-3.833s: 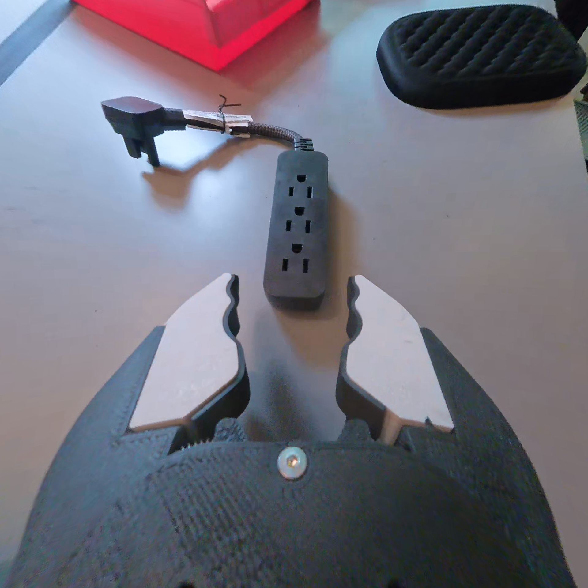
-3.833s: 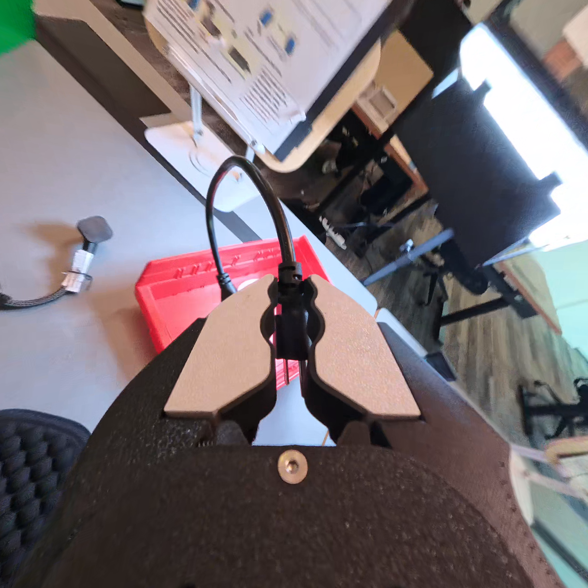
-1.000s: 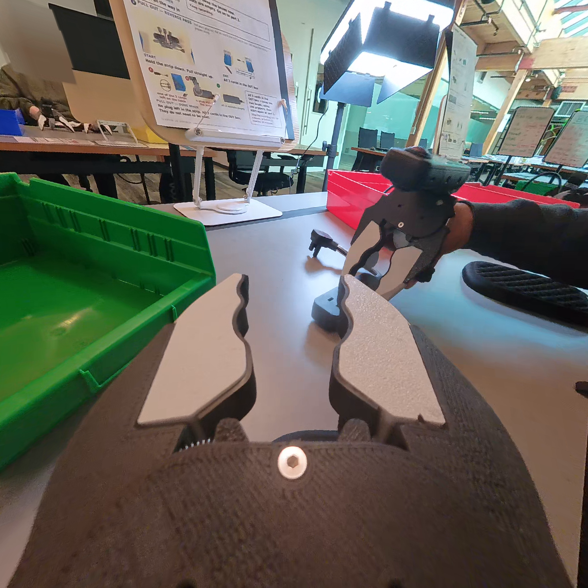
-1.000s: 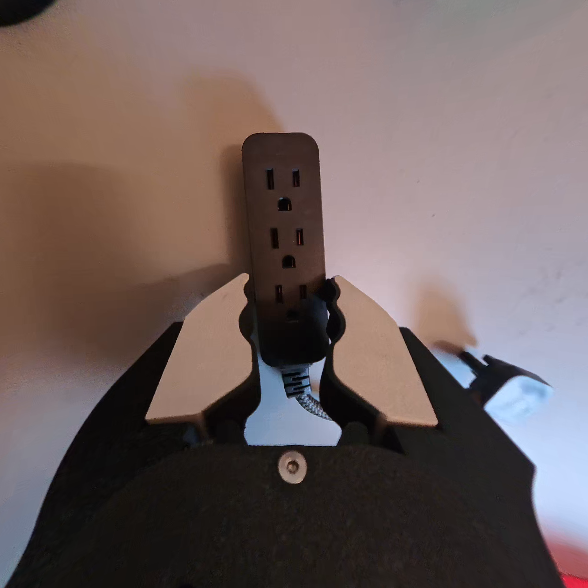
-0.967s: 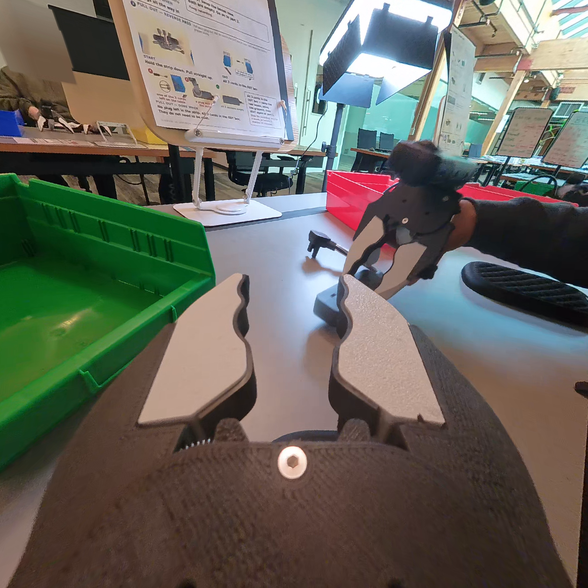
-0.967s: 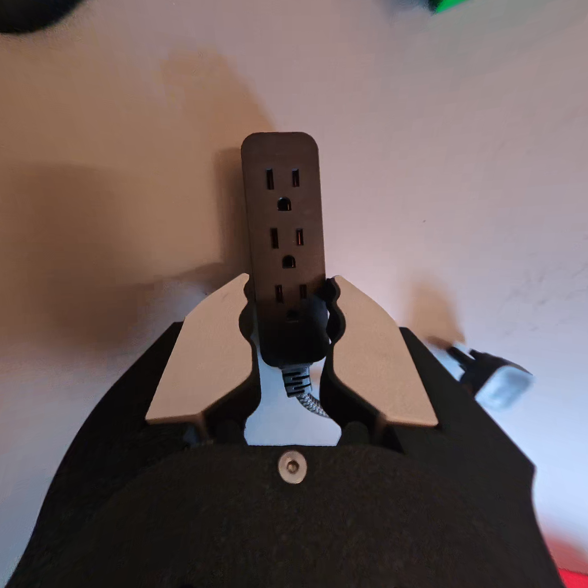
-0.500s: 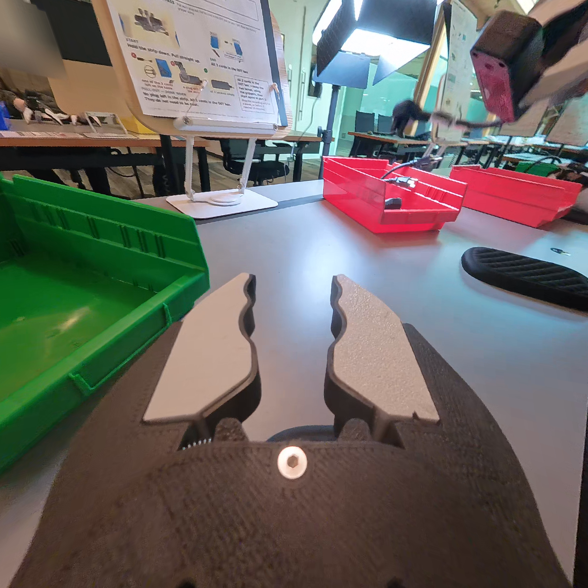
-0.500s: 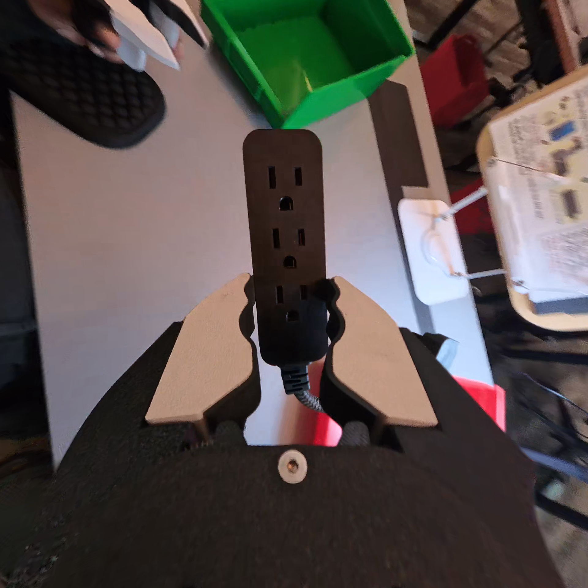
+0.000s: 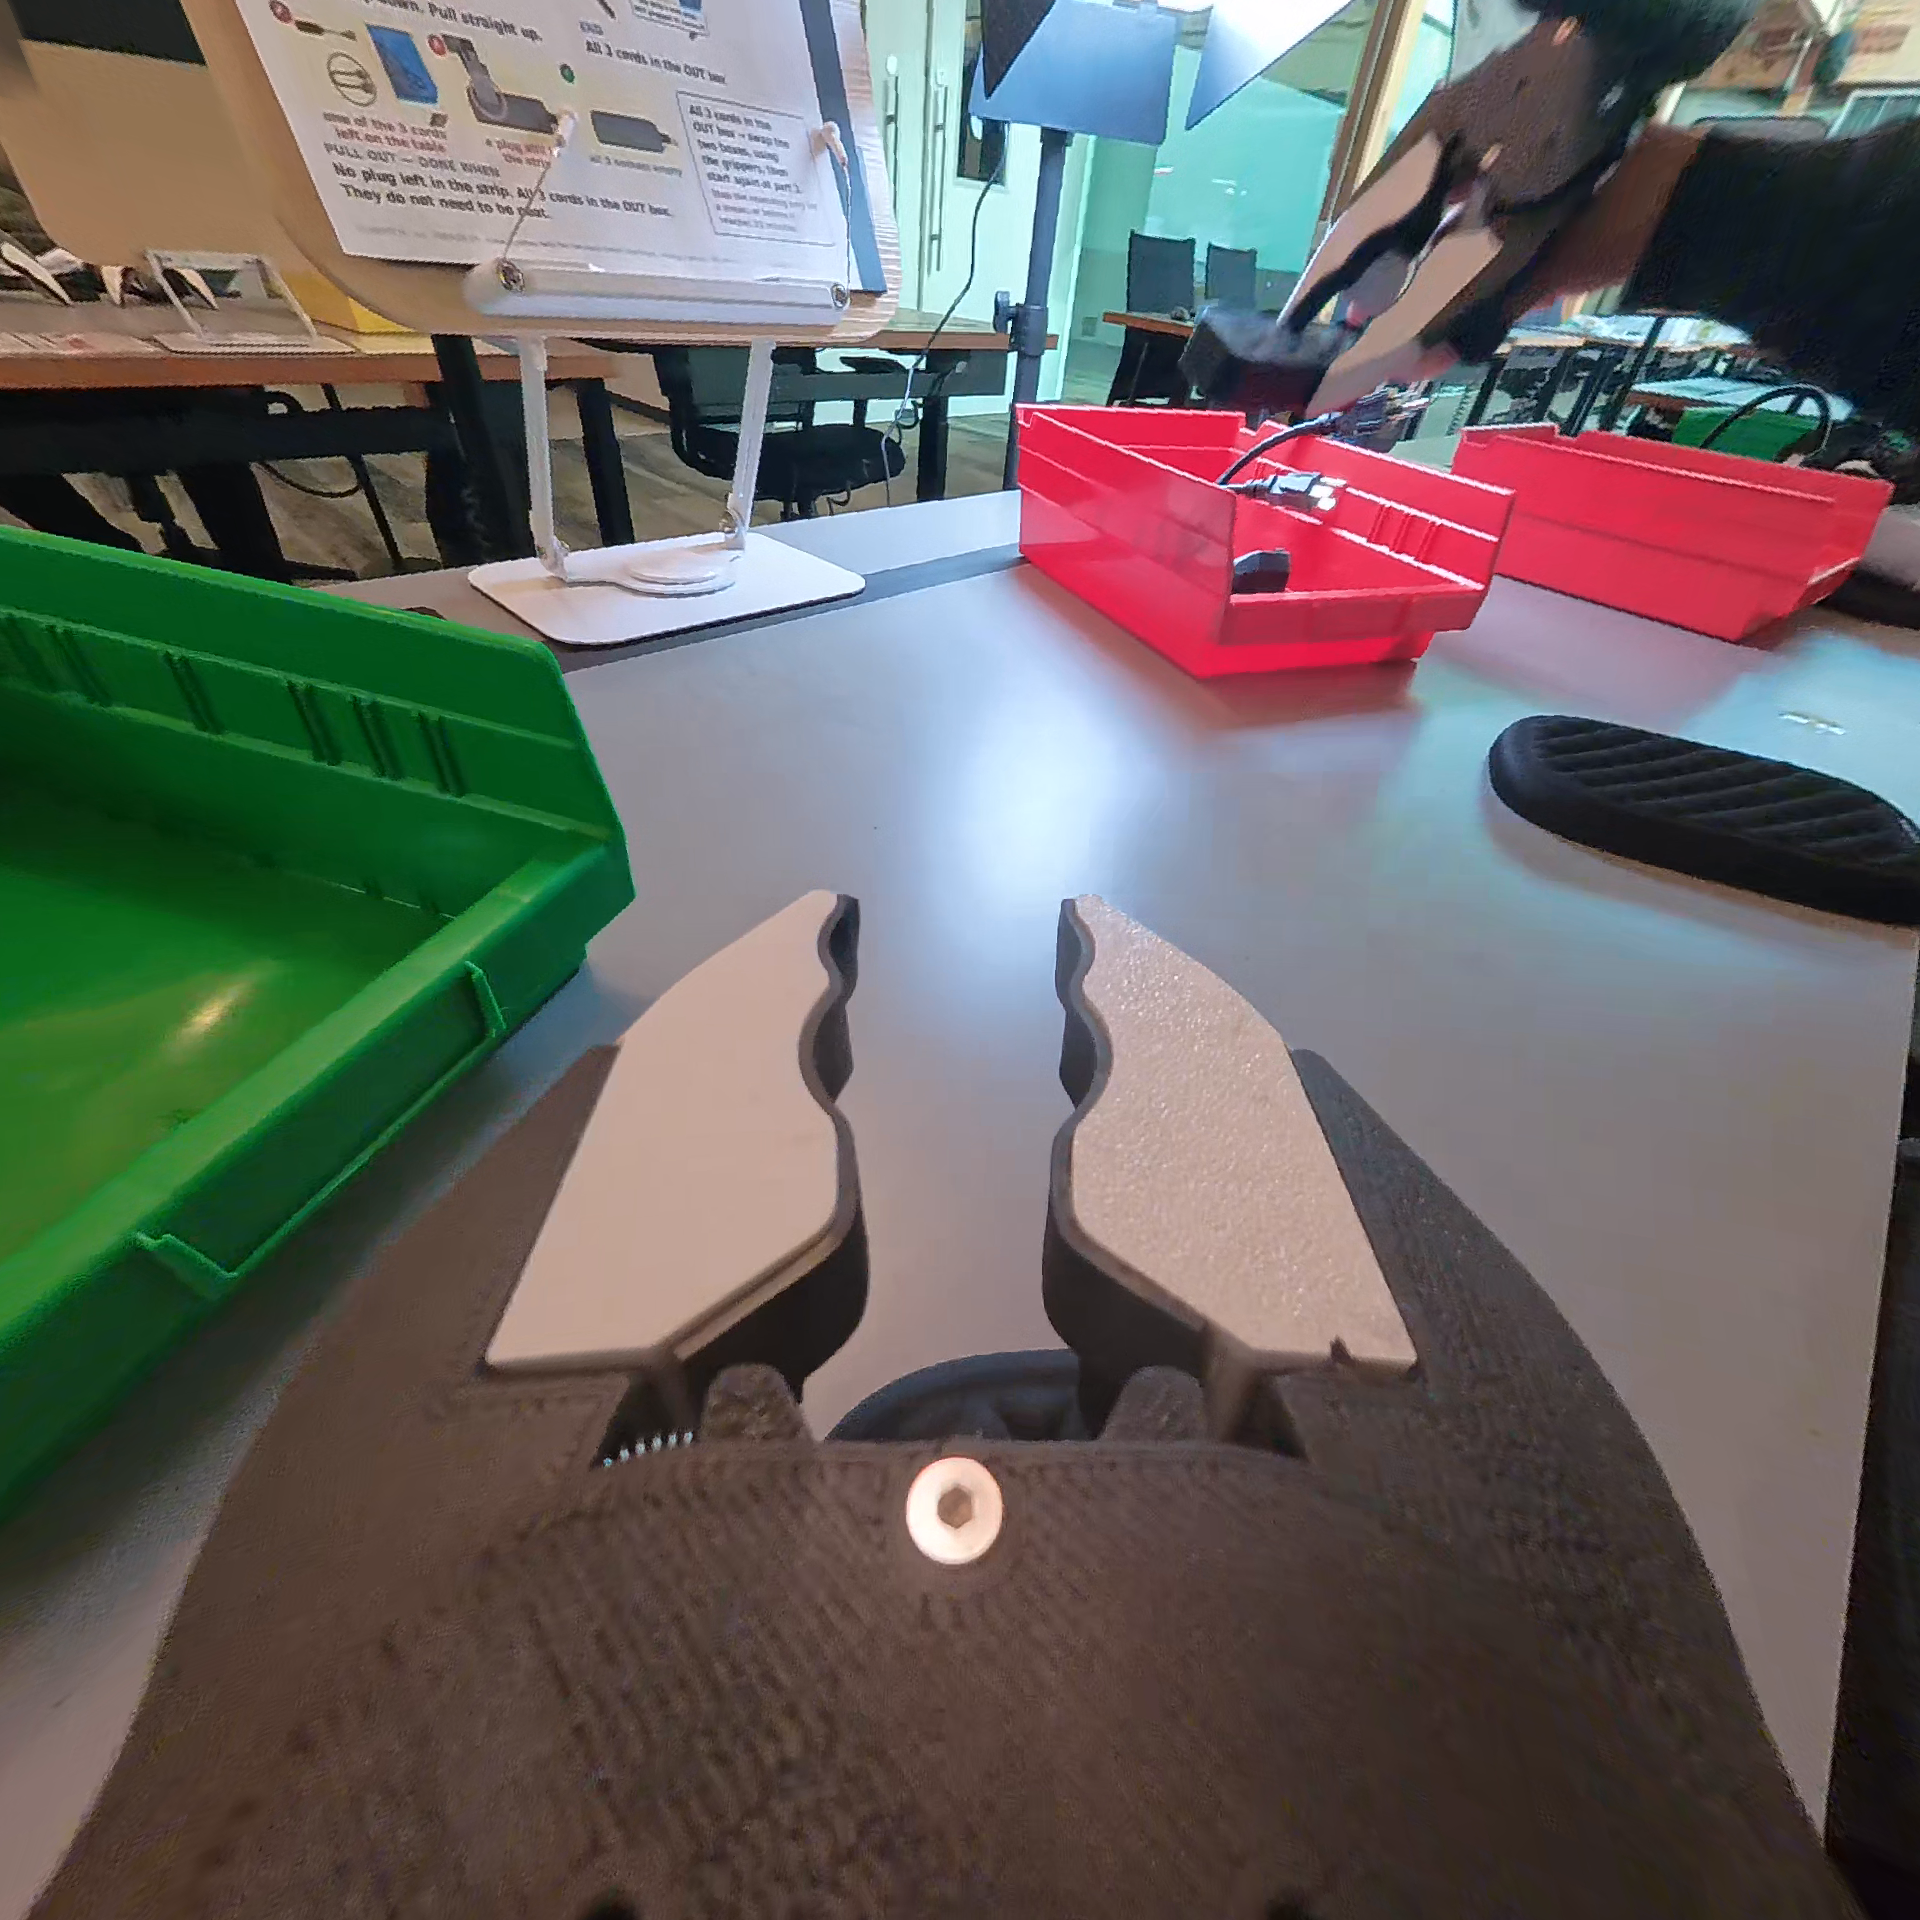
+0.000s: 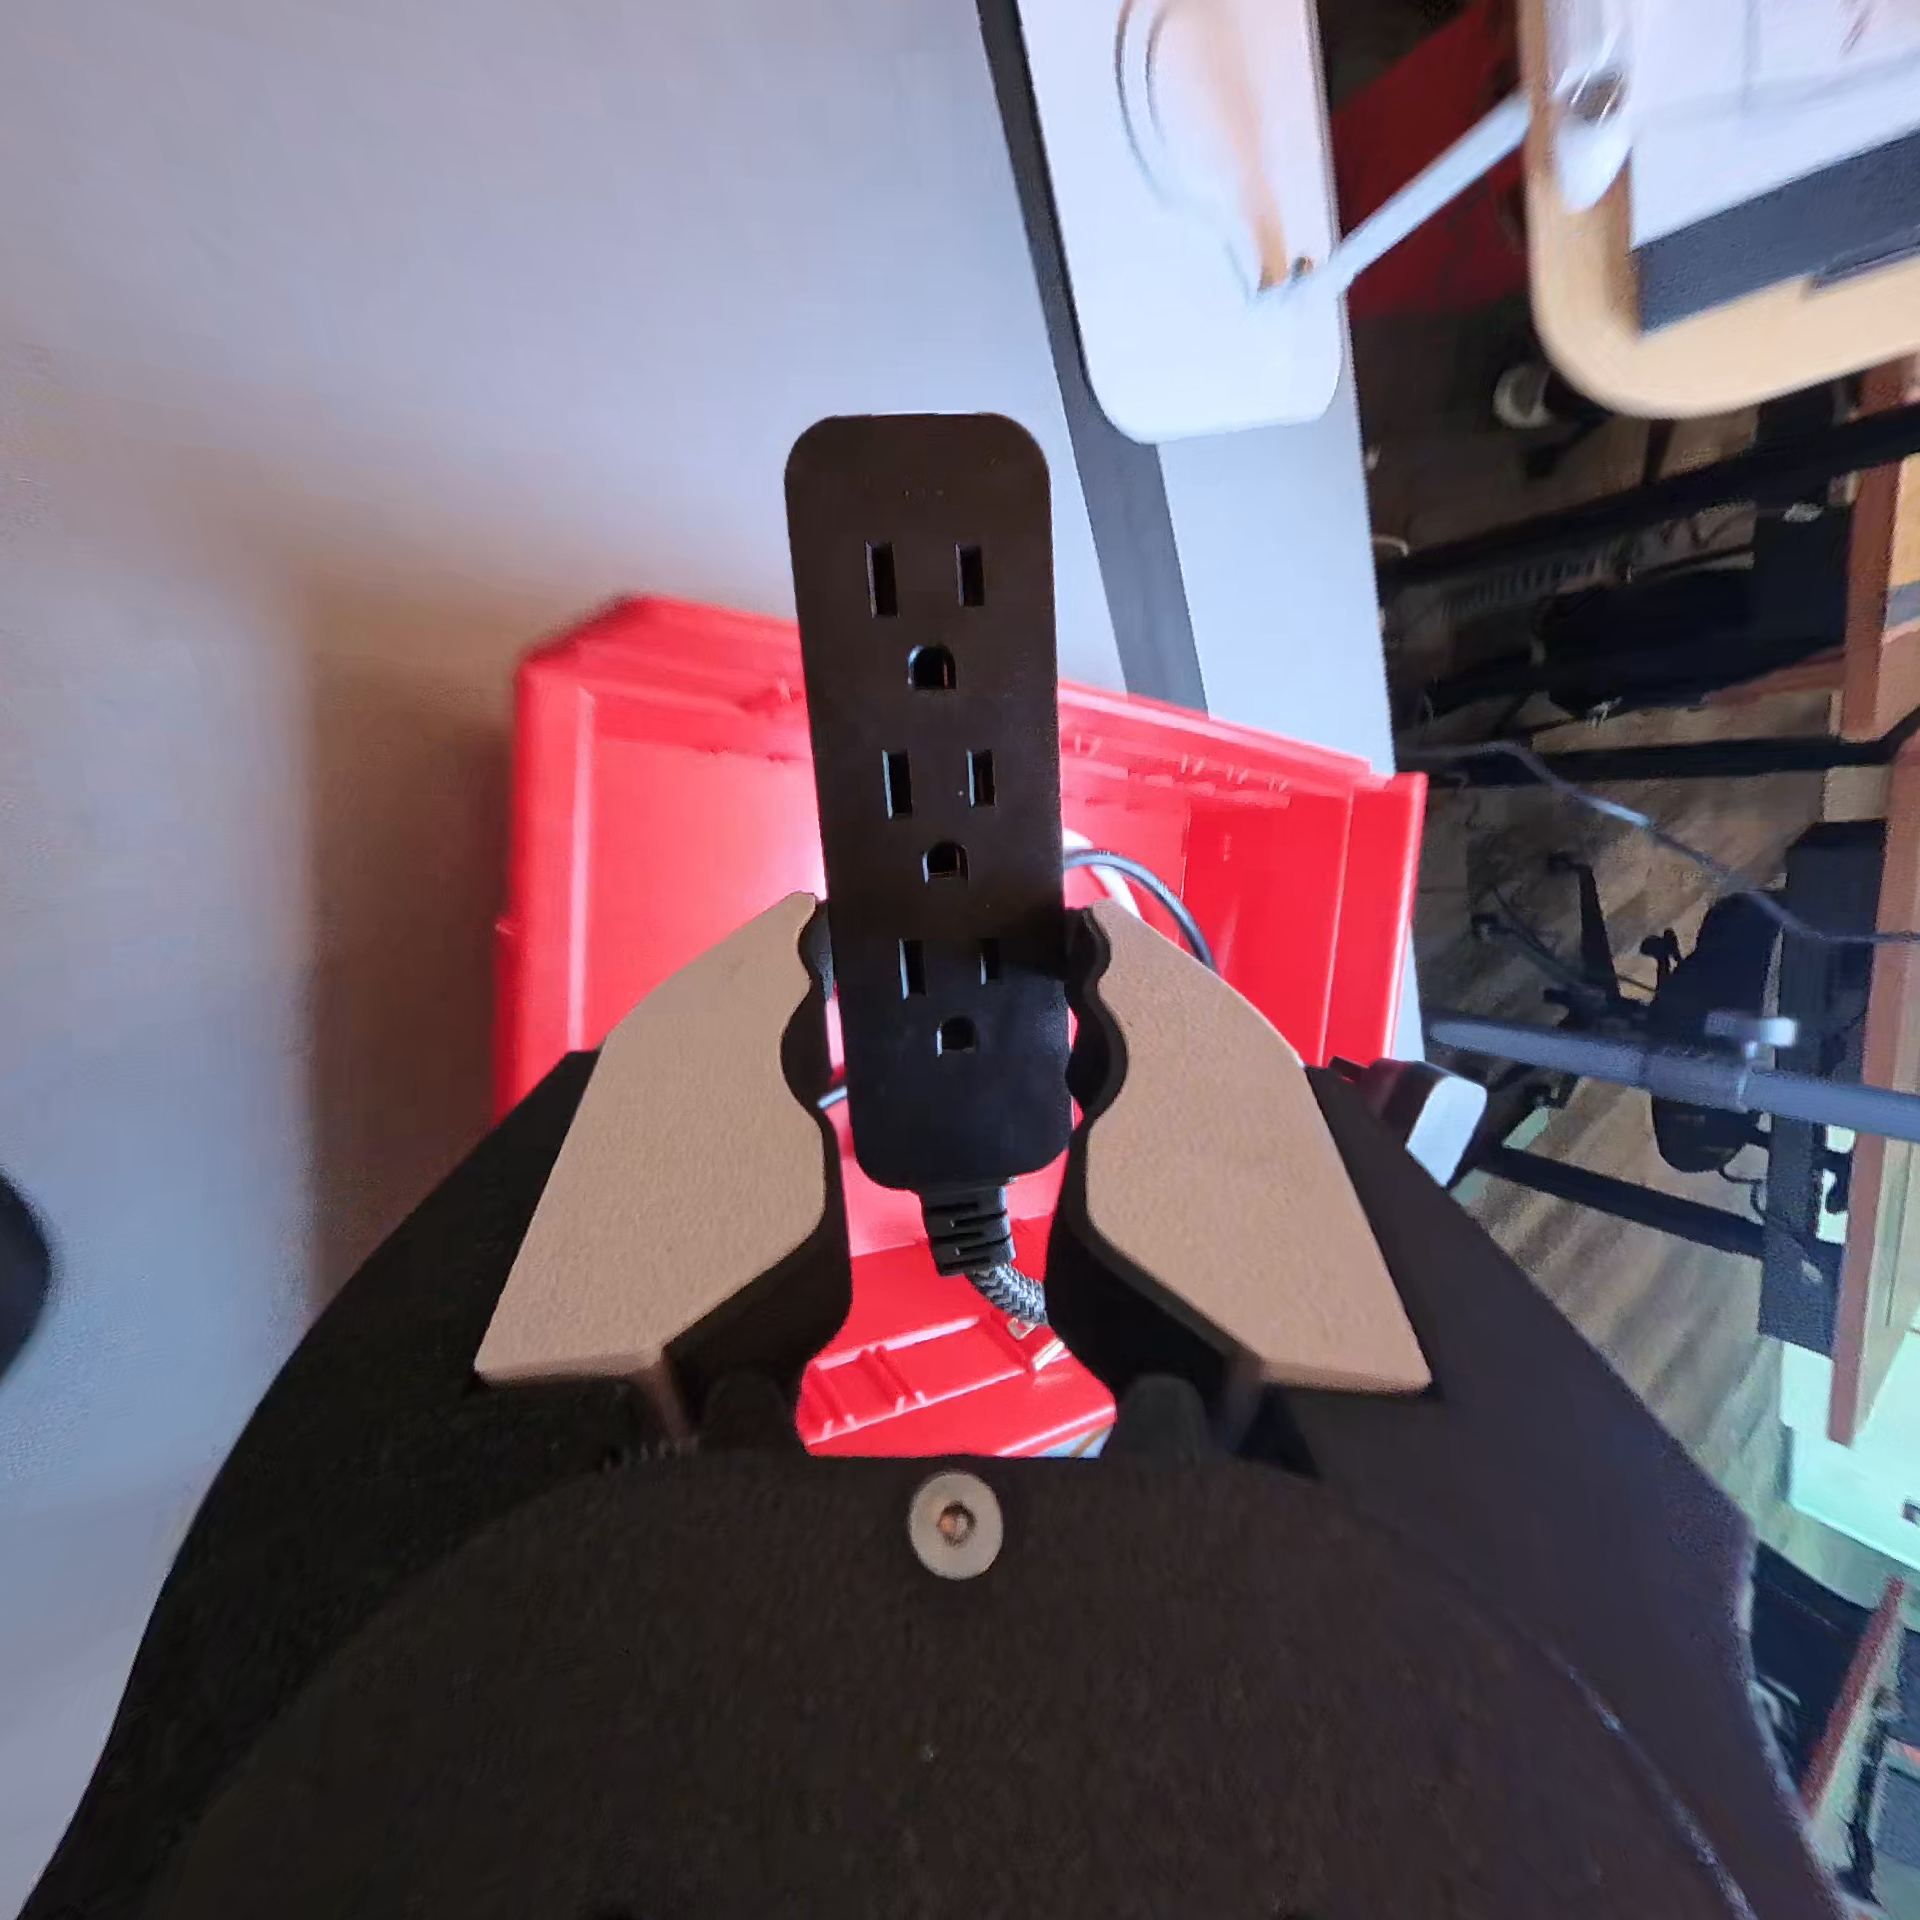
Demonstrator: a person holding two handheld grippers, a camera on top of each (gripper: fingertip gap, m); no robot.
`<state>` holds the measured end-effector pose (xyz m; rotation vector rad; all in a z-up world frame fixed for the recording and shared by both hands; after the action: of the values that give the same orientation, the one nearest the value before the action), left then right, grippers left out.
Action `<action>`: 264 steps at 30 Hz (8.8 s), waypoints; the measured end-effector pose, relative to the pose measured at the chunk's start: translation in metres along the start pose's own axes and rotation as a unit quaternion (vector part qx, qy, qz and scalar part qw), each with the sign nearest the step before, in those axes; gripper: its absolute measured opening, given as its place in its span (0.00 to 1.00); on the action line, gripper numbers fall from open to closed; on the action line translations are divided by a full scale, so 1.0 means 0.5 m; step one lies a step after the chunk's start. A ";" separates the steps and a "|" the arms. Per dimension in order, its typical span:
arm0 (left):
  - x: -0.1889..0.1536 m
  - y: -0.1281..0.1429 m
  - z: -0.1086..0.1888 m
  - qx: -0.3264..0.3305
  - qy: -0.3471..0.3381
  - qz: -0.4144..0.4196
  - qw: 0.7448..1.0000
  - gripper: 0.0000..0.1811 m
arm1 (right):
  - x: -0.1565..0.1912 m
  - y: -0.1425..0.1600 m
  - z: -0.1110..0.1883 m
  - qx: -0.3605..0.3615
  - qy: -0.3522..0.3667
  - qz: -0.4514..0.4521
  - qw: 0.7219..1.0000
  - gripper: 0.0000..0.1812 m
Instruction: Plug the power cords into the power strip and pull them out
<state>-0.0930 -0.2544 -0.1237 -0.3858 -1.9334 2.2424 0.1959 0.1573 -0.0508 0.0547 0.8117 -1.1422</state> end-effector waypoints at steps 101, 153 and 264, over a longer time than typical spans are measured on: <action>-0.215 -0.051 -0.331 0.098 0.171 -0.062 0.978 0.27 | 0.370 0.134 0.152 -0.176 0.118 -0.442 0.872 0.36; -0.234 -0.221 -0.195 -0.131 0.024 -0.027 0.991 0.03 | 0.357 -0.129 0.334 -0.227 0.233 -0.278 0.904 0.06; 0.135 0.099 0.096 0.538 -0.060 -0.195 0.818 0.28 | 0.430 -0.598 -0.268 0.149 -0.079 0.110 0.980 0.30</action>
<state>-0.1690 -0.2887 -0.1726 0.2943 -0.4245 2.6057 -0.0865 -0.0868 -0.1699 0.2919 0.4756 -1.0356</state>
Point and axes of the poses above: each gripper's, where its closed fingertips meet, z back along the fingers, y out of its underside, x = y × z across the jaws, the point moved 5 cm from there along z, back along the fingers, and after that the axes turned 5 degrees about y, right-handed, at the moved point
